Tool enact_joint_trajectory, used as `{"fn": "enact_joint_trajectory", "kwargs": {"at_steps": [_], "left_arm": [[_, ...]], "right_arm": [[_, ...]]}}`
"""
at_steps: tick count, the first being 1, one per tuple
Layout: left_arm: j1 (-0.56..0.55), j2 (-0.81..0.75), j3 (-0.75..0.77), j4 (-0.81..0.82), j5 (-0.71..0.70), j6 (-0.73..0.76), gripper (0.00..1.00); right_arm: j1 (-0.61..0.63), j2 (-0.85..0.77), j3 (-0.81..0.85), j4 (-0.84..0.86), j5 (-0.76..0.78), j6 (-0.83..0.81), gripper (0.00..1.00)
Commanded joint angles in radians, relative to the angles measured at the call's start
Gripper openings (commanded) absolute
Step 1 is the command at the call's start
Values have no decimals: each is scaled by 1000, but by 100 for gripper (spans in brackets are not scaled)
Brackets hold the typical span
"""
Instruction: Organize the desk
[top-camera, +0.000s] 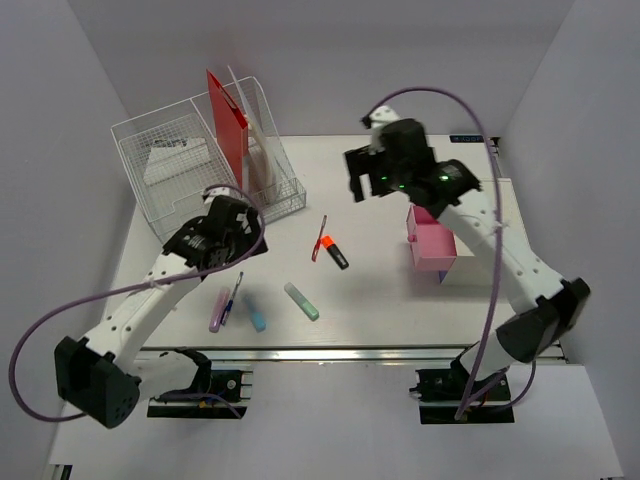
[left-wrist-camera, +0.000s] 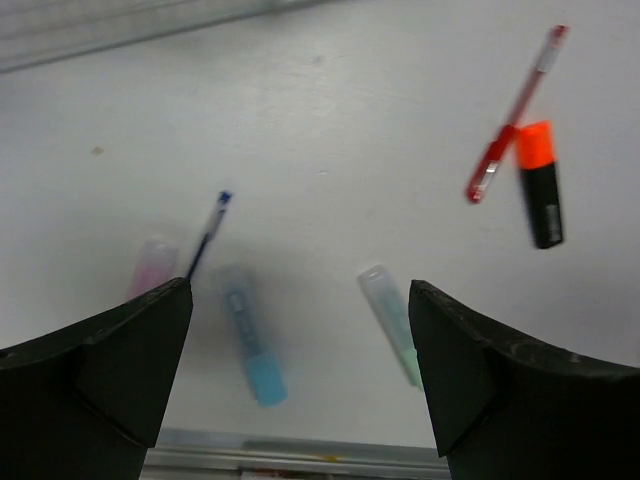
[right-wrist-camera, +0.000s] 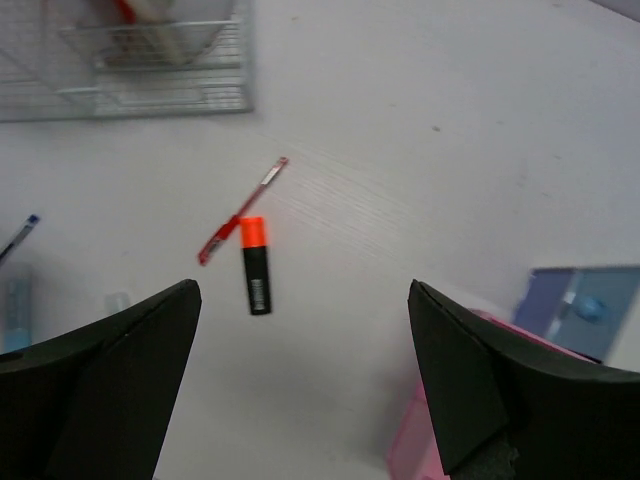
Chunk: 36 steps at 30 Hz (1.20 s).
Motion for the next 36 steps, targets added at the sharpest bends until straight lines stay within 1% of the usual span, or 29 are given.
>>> {"fn": "enact_joint_trajectory", "kwargs": {"at_steps": [1,2,4,6,10,12,15,20,23,25,27,31,32,33,36], "left_arm": [[70,-116,-63,-106,-45,-85,98],[86,-154,-97,-118,-40,-88,98],[93,-187,-121,-130,-45,-91,98],[103,-222,-141,-118,-34,-56,98],[104,-204,-146,-103,-17,-24,98],[104,-196,-151,-86,0,2,98],[107,-211,-175,-57,10,36,98],[121,-196,-194,-32,49,67,98],[129,-191,-201,-23,59,67,98],[132,-188,-203,-24,64,65,98],[132,-188,-204,-26,64,64,98],[135,-195,-191,-41,56,60,98],[135,-196,-188,-43,53,62,98],[135,-195,-180,-49,52,64,98],[135,-188,-159,-66,46,64,98]], "right_arm": [[110,123,83,-10,68,61,89],[152,180,96,-7,96,102,89],[192,237,113,1,91,134,89],[203,318,124,25,88,198,89],[206,442,144,87,110,294,89],[209,521,170,82,125,321,89],[209,619,218,78,142,340,88],[209,754,279,84,173,375,84],[207,794,288,105,197,377,78],[204,817,297,104,196,384,73],[203,832,296,96,191,398,65],[201,841,271,98,167,421,55],[201,840,259,101,162,429,51],[201,838,253,113,154,434,44],[201,829,238,131,131,452,32]]}}
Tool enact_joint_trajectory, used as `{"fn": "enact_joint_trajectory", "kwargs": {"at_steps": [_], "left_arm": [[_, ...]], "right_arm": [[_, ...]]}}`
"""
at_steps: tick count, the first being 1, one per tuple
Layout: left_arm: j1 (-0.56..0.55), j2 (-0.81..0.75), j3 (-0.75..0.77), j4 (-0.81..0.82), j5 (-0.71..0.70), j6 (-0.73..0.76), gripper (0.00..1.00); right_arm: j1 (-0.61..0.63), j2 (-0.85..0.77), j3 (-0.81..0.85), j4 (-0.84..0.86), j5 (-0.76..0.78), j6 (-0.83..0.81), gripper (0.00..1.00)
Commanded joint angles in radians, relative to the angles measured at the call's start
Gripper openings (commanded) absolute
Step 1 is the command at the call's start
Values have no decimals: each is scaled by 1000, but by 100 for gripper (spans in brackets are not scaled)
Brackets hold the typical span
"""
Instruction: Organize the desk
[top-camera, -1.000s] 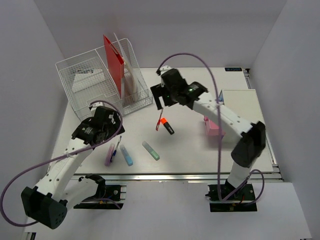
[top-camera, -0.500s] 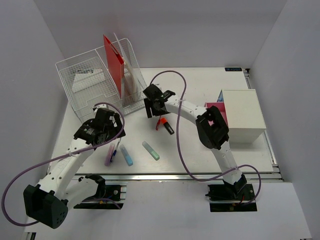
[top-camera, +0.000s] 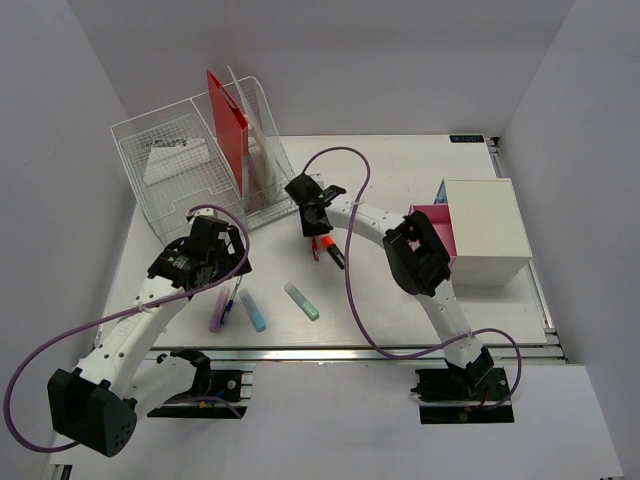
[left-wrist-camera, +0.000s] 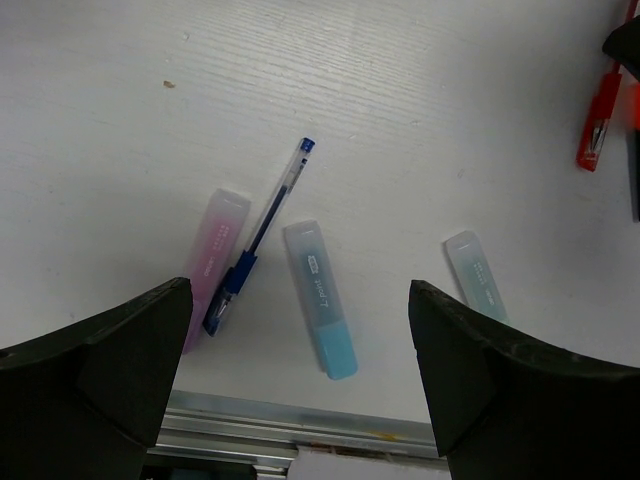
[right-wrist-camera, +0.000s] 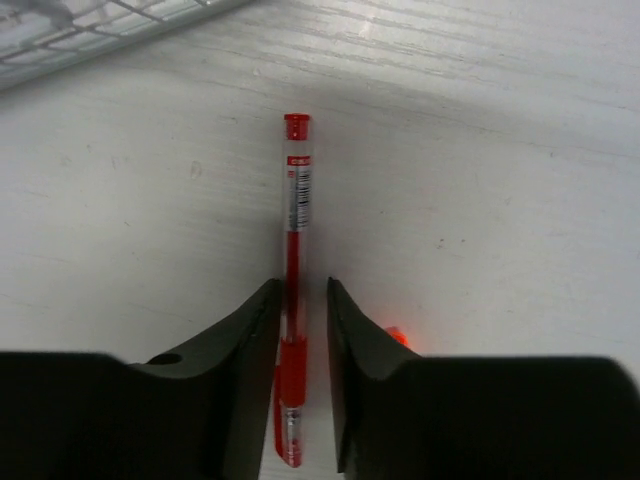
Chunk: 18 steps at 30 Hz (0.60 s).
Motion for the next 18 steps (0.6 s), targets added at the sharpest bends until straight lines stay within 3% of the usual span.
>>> {"fn": "enact_joint_trajectory", "kwargs": {"at_steps": [1,9,12,18], "left_arm": [[8,-6,43,-22,-8,6,98],[8,-14,45,-25,-5,-1,98],[8,-17,37,-12,1,0,98],[8,-2,27,40,51,12,98]], "right_arm": [[-5,-20,-16,52,-26,36,29],[-5,-41,-41,103,-123,81,3],[-5,-89,-27,105,-146,56,0],[-29,-458,-135,138,-74,-71,0]]}}
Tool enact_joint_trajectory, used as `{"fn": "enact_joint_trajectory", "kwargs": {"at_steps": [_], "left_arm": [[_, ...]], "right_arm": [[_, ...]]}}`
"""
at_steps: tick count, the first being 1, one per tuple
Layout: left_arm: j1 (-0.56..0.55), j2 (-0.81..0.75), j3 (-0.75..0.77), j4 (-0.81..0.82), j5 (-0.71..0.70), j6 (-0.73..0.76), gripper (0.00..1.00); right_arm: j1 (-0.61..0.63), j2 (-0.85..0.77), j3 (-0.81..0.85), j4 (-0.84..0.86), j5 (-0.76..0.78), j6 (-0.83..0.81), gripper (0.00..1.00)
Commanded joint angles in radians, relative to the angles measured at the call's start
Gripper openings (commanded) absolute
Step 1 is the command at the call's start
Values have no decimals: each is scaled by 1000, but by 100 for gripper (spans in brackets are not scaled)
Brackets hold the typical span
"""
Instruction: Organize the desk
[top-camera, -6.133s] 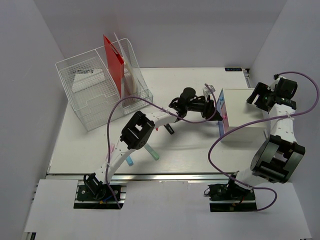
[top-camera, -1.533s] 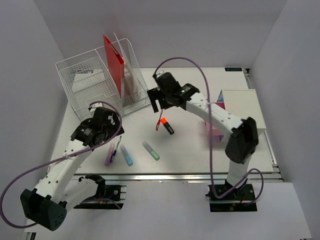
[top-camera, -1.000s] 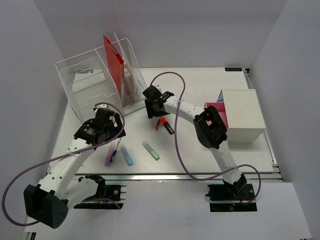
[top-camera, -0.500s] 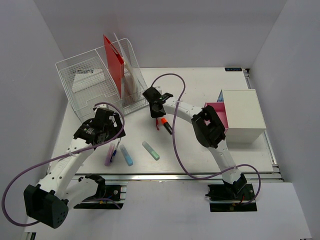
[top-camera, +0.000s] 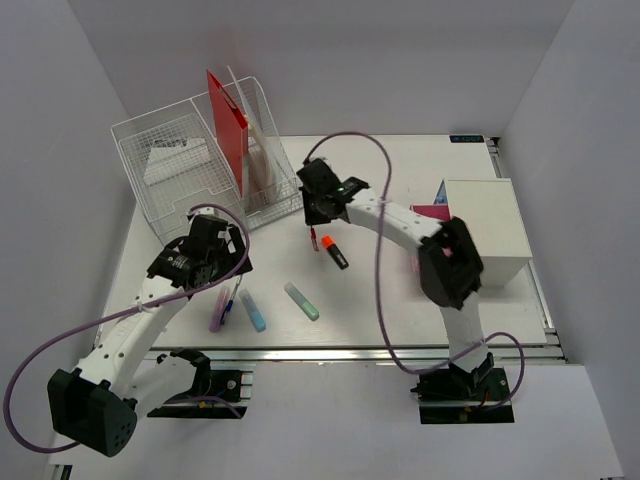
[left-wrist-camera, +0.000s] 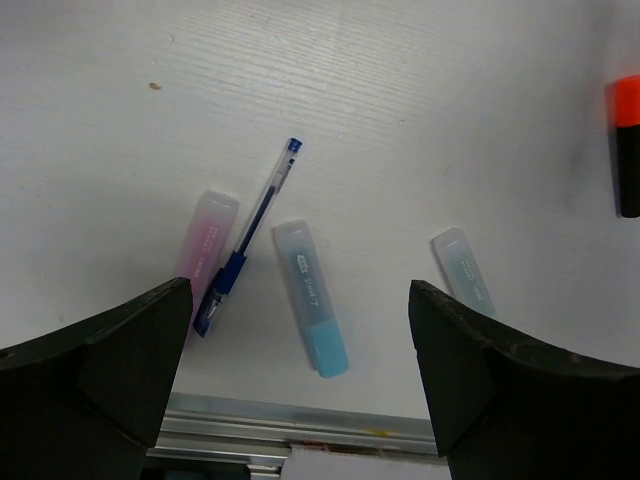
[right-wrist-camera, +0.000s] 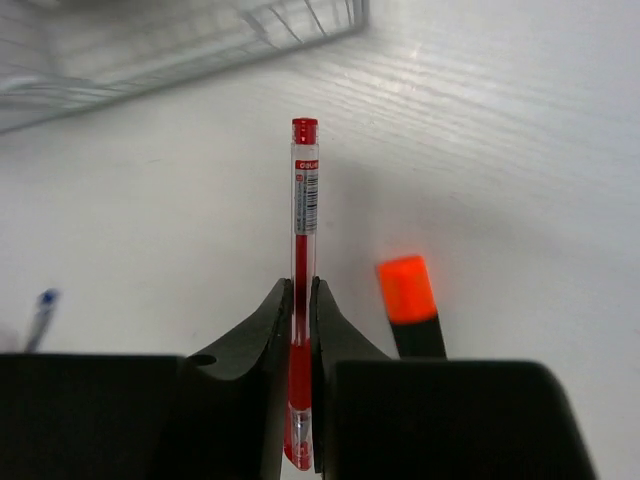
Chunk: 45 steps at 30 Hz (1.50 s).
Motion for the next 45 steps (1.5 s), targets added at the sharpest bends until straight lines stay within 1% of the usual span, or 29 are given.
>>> {"fn": "enact_joint_trajectory", "kwargs": {"at_steps": [1,2,3,4,5,6,8,9,12,15,18,21,25,26,27,29,30,32,33,35,36,39,40,41,45], "left_arm": [[4,10,19,53,36,22,98],[6,20,19,76,64,31,98],[6,30,20,86,81,46,98],[6,55,23,97,93,48,98],[6,66,32,116,110,48,98],[6,78,34,123,118,52,98],[6,105,41,148,127,58,98],[6,113,45,154,129,60,98],[6,148,57,157,127,62,98],[6,196,54,163,136,65,98],[6,245,58,156,153,62,98],[6,256,40,169,147,65,98],[7,290,57,131,136,58,98],[7,291,60,125,130,58,98],[6,287,61,122,121,58,98],[7,277,65,116,113,58,98],[7,274,63,108,110,58,98],[7,277,61,96,90,45,98],[9,291,60,93,86,43,98],[9,306,57,94,86,37,98],[9,316,57,102,90,39,97],[9,348,61,111,90,39,94],[9,355,65,111,83,39,93],[9,369,66,113,73,39,91],[9,398,72,114,49,42,89]], "right_arm": [[-35,-322,-48,59,38,-85,0],[-73,-371,-104,54,41,-102,0],[-96,-457,-133,50,35,-117,0],[-124,-493,-158,36,31,-136,0],[-180,-528,-198,16,41,-156,0],[-208,-592,-216,-24,43,-171,0],[-285,-664,-264,-82,72,-196,0],[-303,-683,-279,-93,70,-222,0],[-362,-719,-333,-148,96,-269,0],[-405,-726,-414,-154,127,-285,0],[-435,-726,-472,-148,149,-285,0],[-460,-723,-488,-156,156,-273,0],[-471,-735,-532,-135,194,-303,0],[-475,-737,-539,-135,199,-311,1],[-480,-739,-540,-138,201,-320,6],[-482,-746,-546,-148,201,-331,10],[-482,-752,-548,-153,190,-335,19],[-483,-771,-549,-164,176,-335,28],[-482,-792,-552,-162,155,-337,39],[-482,-815,-549,-155,129,-340,48],[-482,-827,-548,-150,120,-343,50],[-482,-881,-540,-128,83,-357,49],[-483,-902,-537,-128,70,-360,51],[-483,-910,-527,-130,70,-355,52],[-482,-949,-522,-133,70,-354,53]]}}
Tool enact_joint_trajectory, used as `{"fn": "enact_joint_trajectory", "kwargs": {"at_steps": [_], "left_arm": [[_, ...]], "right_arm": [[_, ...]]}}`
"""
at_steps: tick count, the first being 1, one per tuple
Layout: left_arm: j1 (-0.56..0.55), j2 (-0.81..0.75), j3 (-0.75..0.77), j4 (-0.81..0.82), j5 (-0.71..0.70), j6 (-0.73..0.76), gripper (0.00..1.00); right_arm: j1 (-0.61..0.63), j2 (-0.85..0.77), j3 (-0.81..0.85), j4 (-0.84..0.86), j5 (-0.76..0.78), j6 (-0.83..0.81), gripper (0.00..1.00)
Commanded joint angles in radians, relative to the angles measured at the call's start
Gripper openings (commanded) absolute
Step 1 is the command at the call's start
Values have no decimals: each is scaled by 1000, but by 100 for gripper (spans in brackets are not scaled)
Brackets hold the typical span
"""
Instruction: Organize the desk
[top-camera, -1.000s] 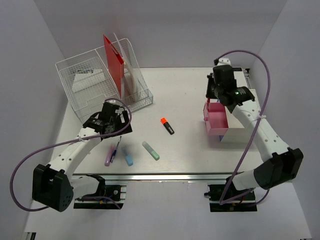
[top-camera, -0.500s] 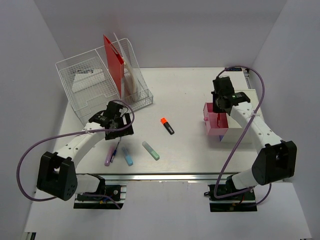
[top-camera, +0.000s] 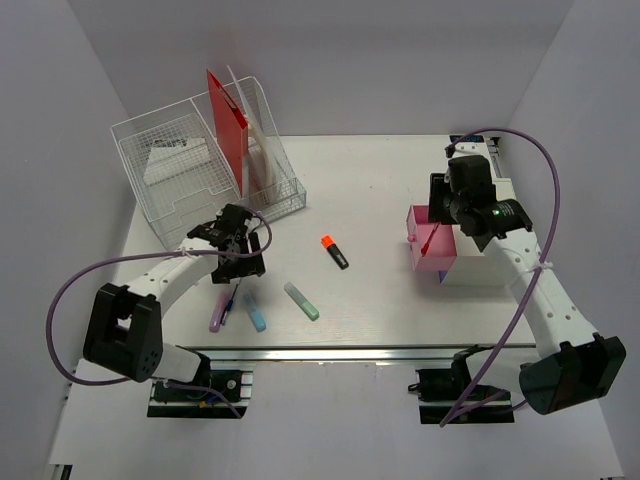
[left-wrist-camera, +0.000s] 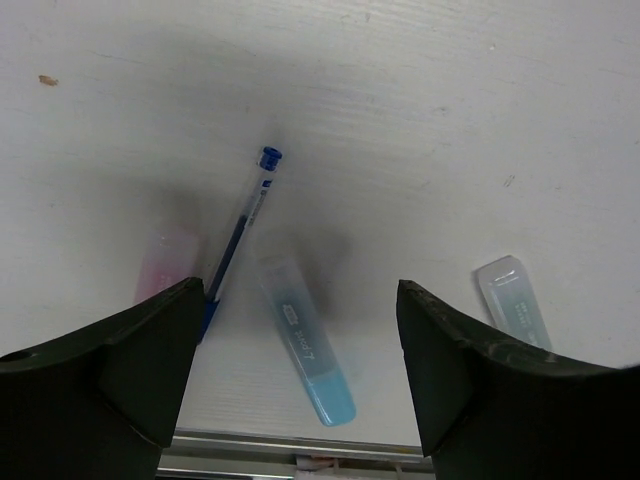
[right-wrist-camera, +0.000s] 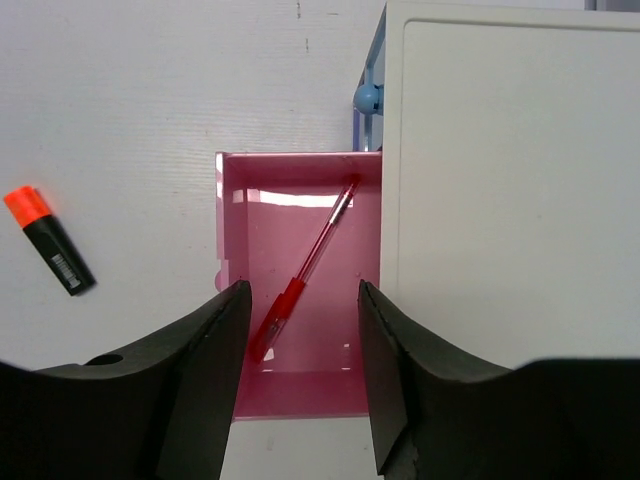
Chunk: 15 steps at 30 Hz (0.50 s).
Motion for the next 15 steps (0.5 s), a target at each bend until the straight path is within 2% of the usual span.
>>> {"fn": "enact_joint_trajectory", "kwargs": {"at_steps": [1,3,9,15], "left_arm": [[7,7,38,12,-36,5,86],[7,29,38,24,-50,6,82],[7,136,70,27,-88,41,77],[9,210,84,56,-119,54,69]], "right_arm": [[-7,-28,31,20,-21,-14,53],[-5,-37,23,22,-27,-17,53],[-7,-25,17,30,-33,-19,54],[-5,-17,15,22,-32,-17,54]]}}
